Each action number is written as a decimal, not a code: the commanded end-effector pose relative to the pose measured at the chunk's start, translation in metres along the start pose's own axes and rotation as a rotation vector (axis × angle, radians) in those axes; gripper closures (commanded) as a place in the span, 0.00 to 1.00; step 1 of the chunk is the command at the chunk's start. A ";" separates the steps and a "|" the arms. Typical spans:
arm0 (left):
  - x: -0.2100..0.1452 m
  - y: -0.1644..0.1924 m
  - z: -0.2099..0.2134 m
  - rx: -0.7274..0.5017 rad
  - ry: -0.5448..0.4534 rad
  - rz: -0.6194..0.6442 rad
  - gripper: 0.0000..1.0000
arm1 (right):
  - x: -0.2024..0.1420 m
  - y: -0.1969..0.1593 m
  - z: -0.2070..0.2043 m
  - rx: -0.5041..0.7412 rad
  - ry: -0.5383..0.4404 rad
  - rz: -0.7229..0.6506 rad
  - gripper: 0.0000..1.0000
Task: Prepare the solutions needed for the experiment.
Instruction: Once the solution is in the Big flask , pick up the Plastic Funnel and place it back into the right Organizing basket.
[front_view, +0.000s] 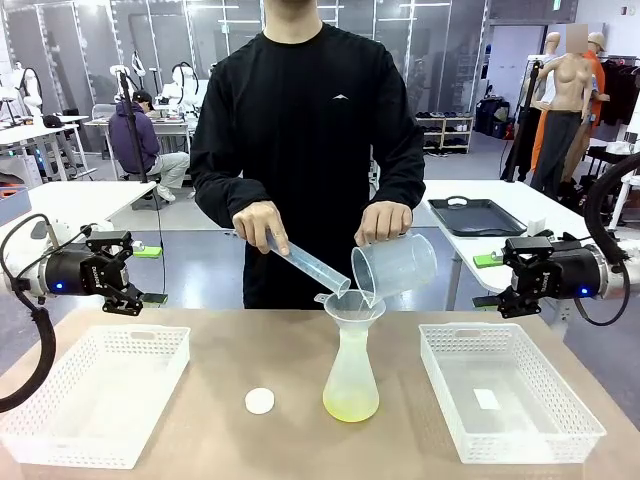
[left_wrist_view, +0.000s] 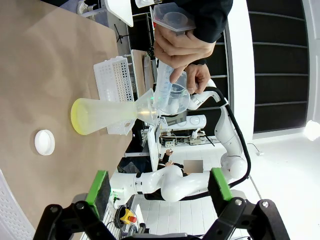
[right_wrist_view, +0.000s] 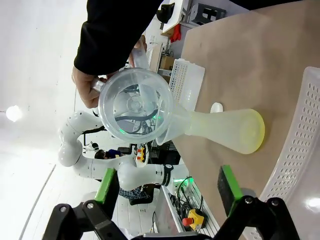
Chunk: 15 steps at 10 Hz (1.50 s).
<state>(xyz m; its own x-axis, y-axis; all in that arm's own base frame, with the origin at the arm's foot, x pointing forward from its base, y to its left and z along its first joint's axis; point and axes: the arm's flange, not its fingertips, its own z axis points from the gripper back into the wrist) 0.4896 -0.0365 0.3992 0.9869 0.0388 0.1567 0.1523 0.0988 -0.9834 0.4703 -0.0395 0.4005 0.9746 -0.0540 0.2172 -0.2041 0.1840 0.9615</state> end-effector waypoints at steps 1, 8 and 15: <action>0.000 -0.002 -0.001 0.005 -0.003 0.009 0.00 | 0.000 0.001 0.000 0.000 0.000 0.004 0.00; 0.000 -0.002 -0.001 0.005 -0.003 0.009 0.00 | 0.000 0.001 0.000 0.000 0.000 0.004 0.00; 0.000 -0.002 -0.001 0.005 -0.003 0.009 0.00 | -0.014 0.032 -0.008 -0.214 -0.074 -0.010 0.00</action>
<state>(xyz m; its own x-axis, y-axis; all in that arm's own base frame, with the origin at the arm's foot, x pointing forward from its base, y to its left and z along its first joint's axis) 0.4896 -0.0365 0.3992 0.9869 0.0388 0.1567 0.1522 0.0988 -0.9834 0.4677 -0.0399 0.4090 0.9652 -0.0941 0.2439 -0.2086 0.2850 0.9355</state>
